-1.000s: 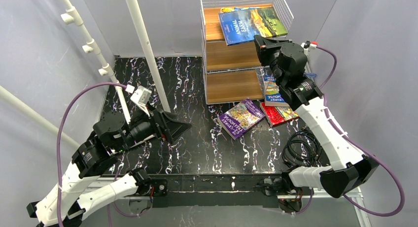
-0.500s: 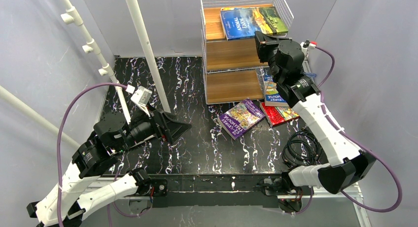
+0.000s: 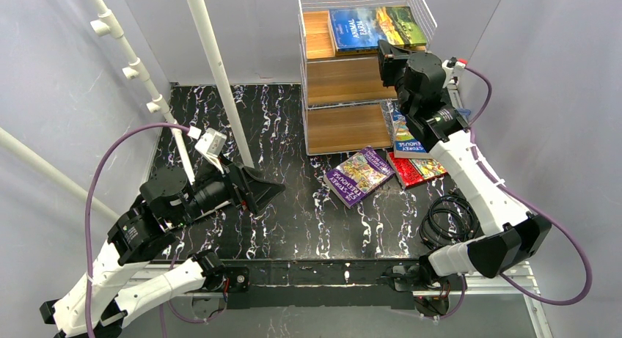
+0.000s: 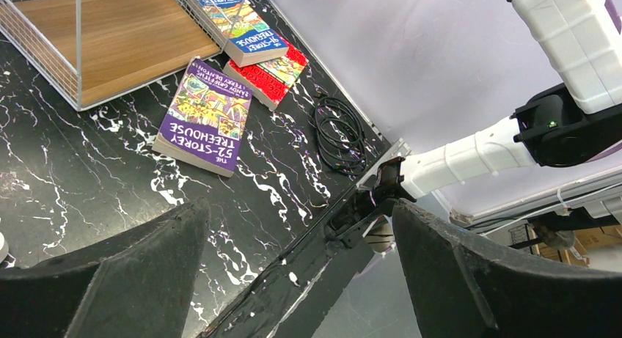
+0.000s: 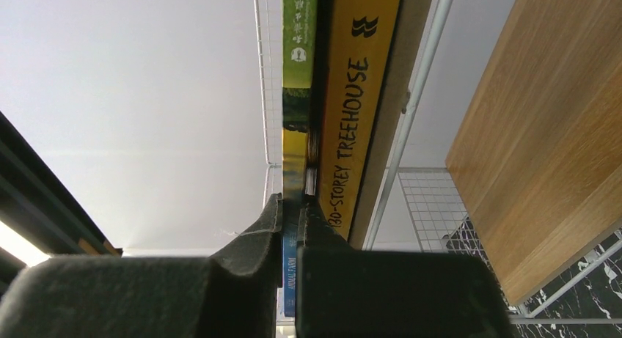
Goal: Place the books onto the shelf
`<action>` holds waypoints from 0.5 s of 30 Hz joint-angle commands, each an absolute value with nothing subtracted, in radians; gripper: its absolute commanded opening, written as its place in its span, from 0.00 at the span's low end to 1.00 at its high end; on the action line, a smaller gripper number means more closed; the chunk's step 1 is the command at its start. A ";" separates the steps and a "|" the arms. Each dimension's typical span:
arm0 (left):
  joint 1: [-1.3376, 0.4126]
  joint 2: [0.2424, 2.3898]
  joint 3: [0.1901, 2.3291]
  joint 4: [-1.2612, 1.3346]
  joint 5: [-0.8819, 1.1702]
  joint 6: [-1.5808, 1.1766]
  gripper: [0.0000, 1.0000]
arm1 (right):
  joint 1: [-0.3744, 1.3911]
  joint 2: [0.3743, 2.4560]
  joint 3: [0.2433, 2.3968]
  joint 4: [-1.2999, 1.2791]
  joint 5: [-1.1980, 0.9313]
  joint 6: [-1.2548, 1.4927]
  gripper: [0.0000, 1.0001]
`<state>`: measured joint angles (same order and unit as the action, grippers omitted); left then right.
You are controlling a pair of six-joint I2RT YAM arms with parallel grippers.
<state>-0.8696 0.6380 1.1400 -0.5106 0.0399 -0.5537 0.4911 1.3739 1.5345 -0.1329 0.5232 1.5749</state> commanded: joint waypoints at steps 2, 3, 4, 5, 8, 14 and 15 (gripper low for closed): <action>-0.868 0.647 1.146 -0.519 0.022 -0.547 0.93 | 0.487 1.385 1.606 -0.091 0.561 1.610 0.01; -0.868 0.648 1.147 -0.519 0.022 -0.545 0.93 | 0.486 1.390 1.610 -0.093 0.561 1.613 0.01; -0.868 0.648 1.149 -0.519 0.023 -0.546 0.93 | 0.487 1.393 1.610 -0.099 0.555 1.619 0.01; -0.868 0.648 1.148 -0.517 0.023 -0.547 0.93 | 0.486 1.394 1.606 -0.097 0.544 1.624 0.01; -0.868 0.647 1.147 -0.519 0.021 -0.545 0.93 | 0.486 1.383 1.581 -0.080 0.542 1.622 0.31; -0.869 0.644 1.146 -0.520 0.021 -0.545 0.93 | 0.487 1.359 1.550 -0.069 0.526 1.622 0.66; -0.868 0.644 1.146 -0.521 0.021 -0.545 0.92 | 0.486 1.356 1.546 -0.070 0.525 1.623 0.72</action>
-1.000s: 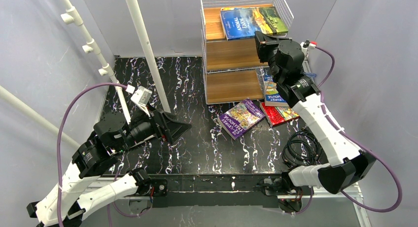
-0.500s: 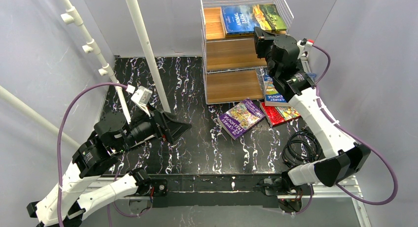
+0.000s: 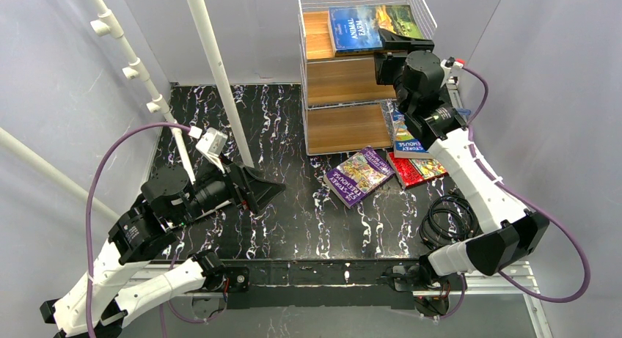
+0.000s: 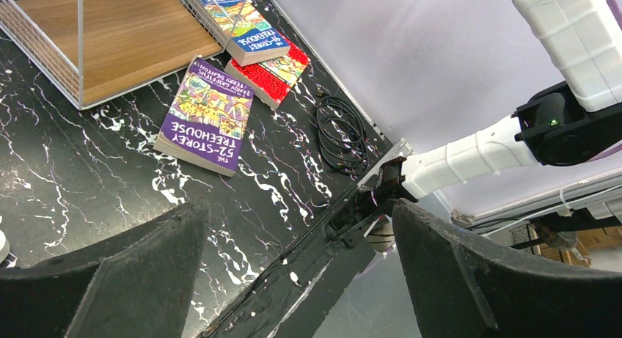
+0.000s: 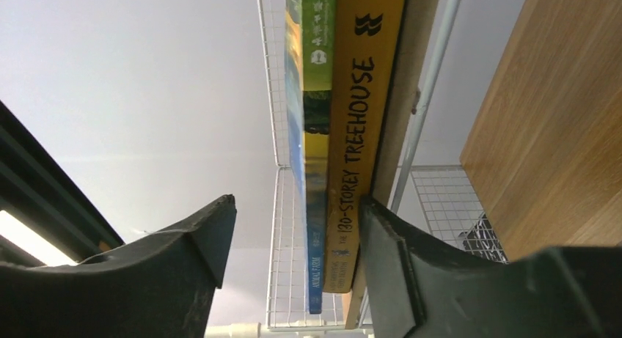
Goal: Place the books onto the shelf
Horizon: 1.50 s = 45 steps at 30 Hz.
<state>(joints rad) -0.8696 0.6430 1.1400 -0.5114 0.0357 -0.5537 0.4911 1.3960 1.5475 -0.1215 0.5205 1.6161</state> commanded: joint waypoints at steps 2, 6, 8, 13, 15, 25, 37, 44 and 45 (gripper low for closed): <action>-0.868 0.646 1.144 -0.520 0.021 -0.545 0.93 | 0.487 1.347 1.538 -0.071 0.522 1.623 0.82; -0.869 0.644 1.142 -0.515 0.024 -0.546 0.93 | 0.486 1.322 1.521 -0.083 0.515 1.623 0.91; -0.868 0.643 1.140 -0.514 0.026 -0.548 0.93 | 0.486 1.301 1.500 -0.084 0.508 1.614 0.94; -0.869 0.636 1.137 -0.511 0.027 -0.549 0.93 | 0.486 1.215 1.390 0.026 0.461 1.417 0.96; -0.868 0.629 1.133 -0.509 0.034 -0.551 0.93 | 0.486 1.152 1.326 0.113 0.423 1.196 0.97; -0.868 0.637 1.123 -0.491 0.053 -0.552 0.93 | 0.486 1.204 1.646 -0.305 0.244 0.509 0.75; -0.869 0.672 1.132 -0.469 0.071 -0.548 0.93 | 0.486 1.488 2.139 -0.704 0.169 0.262 0.64; -0.868 0.677 1.121 -0.465 0.084 -0.554 0.92 | 0.485 1.510 2.110 -0.687 0.161 0.276 0.61; -0.868 0.675 1.121 -0.466 0.082 -0.553 0.92 | 0.486 1.506 2.098 -0.675 0.164 0.276 0.60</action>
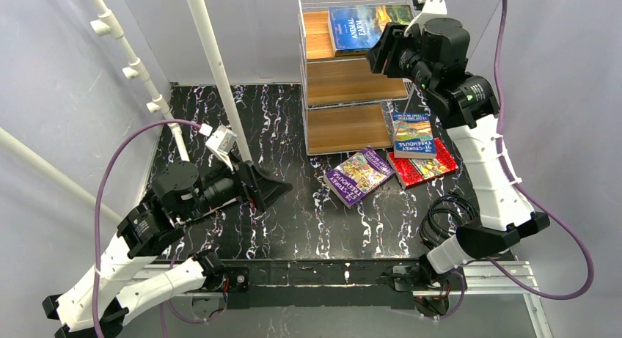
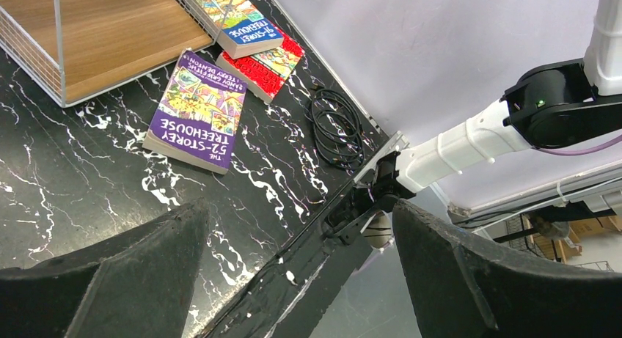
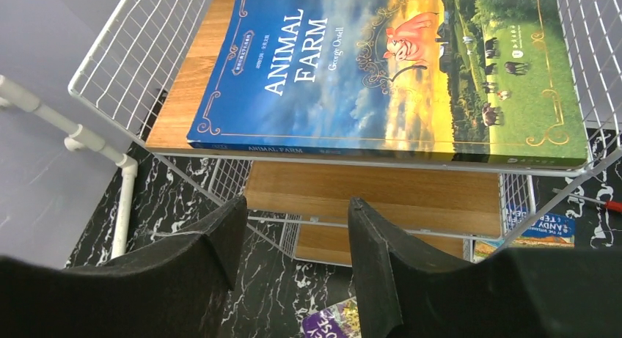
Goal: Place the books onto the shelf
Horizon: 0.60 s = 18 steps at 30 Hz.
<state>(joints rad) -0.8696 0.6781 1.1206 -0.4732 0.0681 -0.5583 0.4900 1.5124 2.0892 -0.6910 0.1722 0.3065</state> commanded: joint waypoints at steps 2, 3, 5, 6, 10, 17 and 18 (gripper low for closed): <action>-0.868 0.672 1.123 -0.470 0.080 -0.553 0.93 | 0.485 1.497 2.072 -0.644 0.174 0.274 0.59; -0.868 0.669 1.124 -0.474 0.078 -0.552 0.93 | 0.486 1.493 2.066 -0.633 0.177 0.273 0.59; -0.868 0.665 1.122 -0.478 0.073 -0.552 0.92 | 0.486 1.498 2.071 -0.628 0.188 0.272 0.58; -0.868 0.664 1.119 -0.477 0.070 -0.553 0.93 | 0.486 1.503 2.077 -0.629 0.190 0.269 0.58; -0.868 0.658 1.115 -0.480 0.068 -0.552 0.92 | 0.485 1.533 2.105 -0.640 0.195 0.261 0.57; -0.868 0.653 1.117 -0.492 0.053 -0.548 0.93 | 0.486 1.540 2.089 -0.604 0.210 0.250 0.56; -0.868 0.652 1.117 -0.494 0.052 -0.547 0.93 | 0.485 1.541 2.088 -0.600 0.214 0.247 0.56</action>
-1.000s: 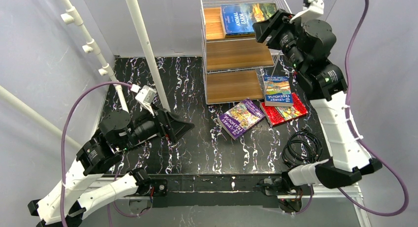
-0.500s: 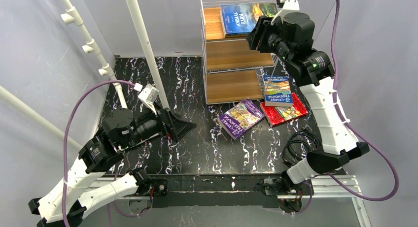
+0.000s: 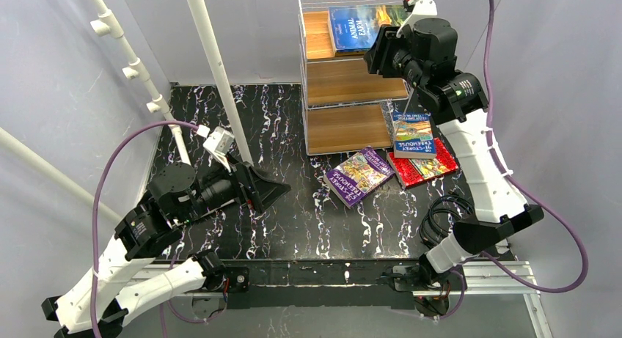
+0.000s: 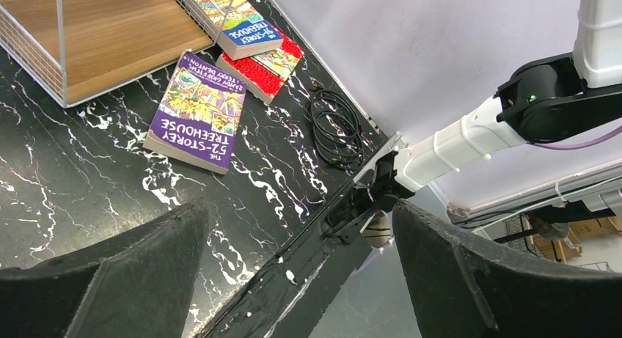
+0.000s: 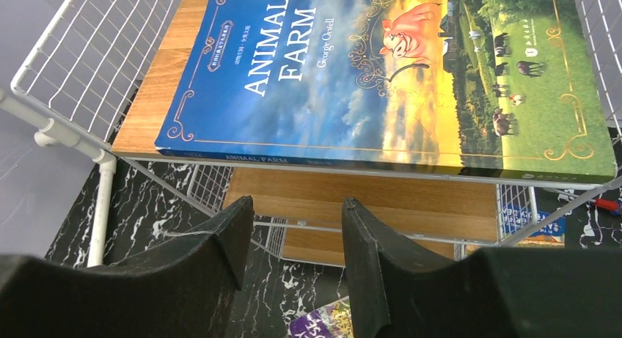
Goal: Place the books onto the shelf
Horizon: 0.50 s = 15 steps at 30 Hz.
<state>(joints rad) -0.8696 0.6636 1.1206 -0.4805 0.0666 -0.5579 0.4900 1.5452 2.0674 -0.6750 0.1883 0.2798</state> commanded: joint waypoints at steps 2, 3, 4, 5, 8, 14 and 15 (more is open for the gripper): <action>-0.869 0.652 1.117 -0.494 0.050 -0.546 0.92 | 0.485 1.544 2.088 -0.595 0.218 0.246 0.56; -0.868 0.652 1.116 -0.494 0.048 -0.545 0.93 | 0.485 1.545 2.089 -0.592 0.219 0.245 0.56; -0.870 0.654 1.117 -0.494 0.047 -0.545 0.93 | 0.485 1.547 2.090 -0.591 0.221 0.244 0.56; -0.868 0.653 1.117 -0.494 0.046 -0.545 0.93 | 0.485 1.550 2.093 -0.590 0.223 0.243 0.56; -0.868 0.657 1.117 -0.494 0.046 -0.543 0.93 | 0.485 1.555 2.097 -0.582 0.231 0.239 0.56; -0.868 0.657 1.123 -0.500 0.042 -0.540 0.93 | 0.484 1.577 2.111 -0.572 0.233 0.236 0.55; -0.868 0.657 1.123 -0.502 0.041 -0.540 0.92 | 0.484 1.581 2.112 -0.570 0.234 0.235 0.55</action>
